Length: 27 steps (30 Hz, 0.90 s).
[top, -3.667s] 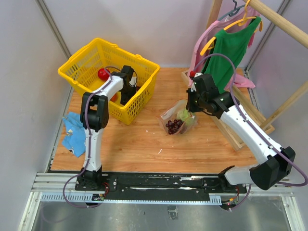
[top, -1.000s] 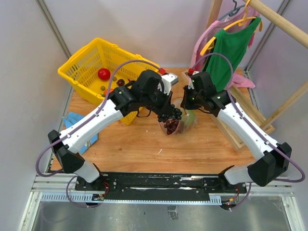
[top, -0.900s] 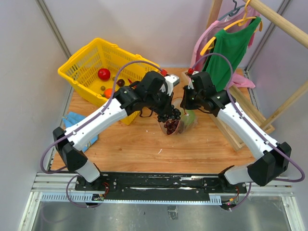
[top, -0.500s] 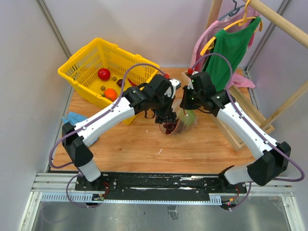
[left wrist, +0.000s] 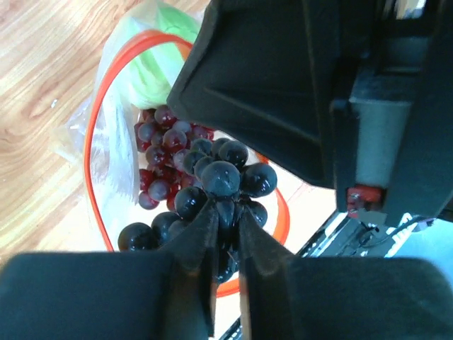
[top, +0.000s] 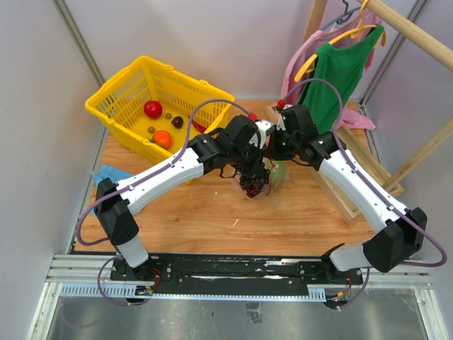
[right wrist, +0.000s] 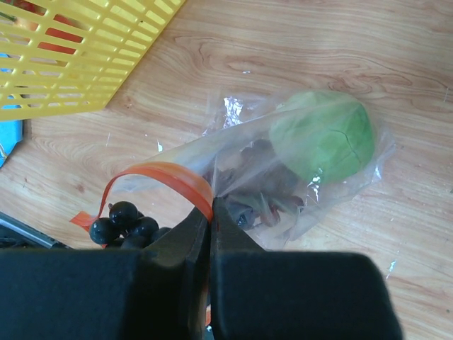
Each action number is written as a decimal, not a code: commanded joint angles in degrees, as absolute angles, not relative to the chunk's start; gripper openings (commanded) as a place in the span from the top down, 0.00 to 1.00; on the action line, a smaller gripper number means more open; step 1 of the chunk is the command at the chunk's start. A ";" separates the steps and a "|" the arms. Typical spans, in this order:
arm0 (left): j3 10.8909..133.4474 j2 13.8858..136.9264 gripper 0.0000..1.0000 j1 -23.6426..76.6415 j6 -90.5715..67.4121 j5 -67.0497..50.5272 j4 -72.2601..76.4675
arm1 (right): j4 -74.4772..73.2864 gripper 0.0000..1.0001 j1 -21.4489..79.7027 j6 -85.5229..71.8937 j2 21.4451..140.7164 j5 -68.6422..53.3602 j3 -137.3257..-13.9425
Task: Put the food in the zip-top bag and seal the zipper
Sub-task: Place the fake fruit in the zipper food storage bag.
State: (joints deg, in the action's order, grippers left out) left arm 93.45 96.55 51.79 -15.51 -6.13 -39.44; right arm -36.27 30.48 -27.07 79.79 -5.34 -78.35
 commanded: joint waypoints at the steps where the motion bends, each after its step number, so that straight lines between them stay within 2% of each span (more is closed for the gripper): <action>1: 90.79 97.55 0.79 52.12 -16.17 -1.50 -35.16 | -34.08 0.99 29.57 -28.04 79.33 -7.00 -78.42; 6: 90.76 96.79 0.54 52.12 -16.35 2.14 -36.02 | -34.07 0.98 29.29 -28.18 78.44 -6.99 -77.72; 10: 90.70 95.28 0.40 52.12 -16.65 2.28 -36.80 | -34.10 0.97 29.01 -28.11 78.03 -7.14 -77.31; 15: 90.27 92.68 0.34 52.12 -17.00 4.38 -39.79 | -34.13 0.97 28.75 -28.07 77.63 -7.13 -77.00; 21: 87.54 89.56 0.26 52.08 -18.50 12.89 -43.79 | -34.12 0.97 28.56 -28.26 77.76 -7.54 -76.97; 27: 86.13 89.90 0.25 51.97 -20.94 22.13 -46.72 | -34.12 0.97 28.56 -28.58 77.96 -8.26 -76.84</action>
State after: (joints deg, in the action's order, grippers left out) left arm 87.13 90.48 51.88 -18.57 13.74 -43.92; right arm -35.77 29.45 -28.03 79.31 -7.55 -77.34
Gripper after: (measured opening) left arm 0.742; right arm 0.031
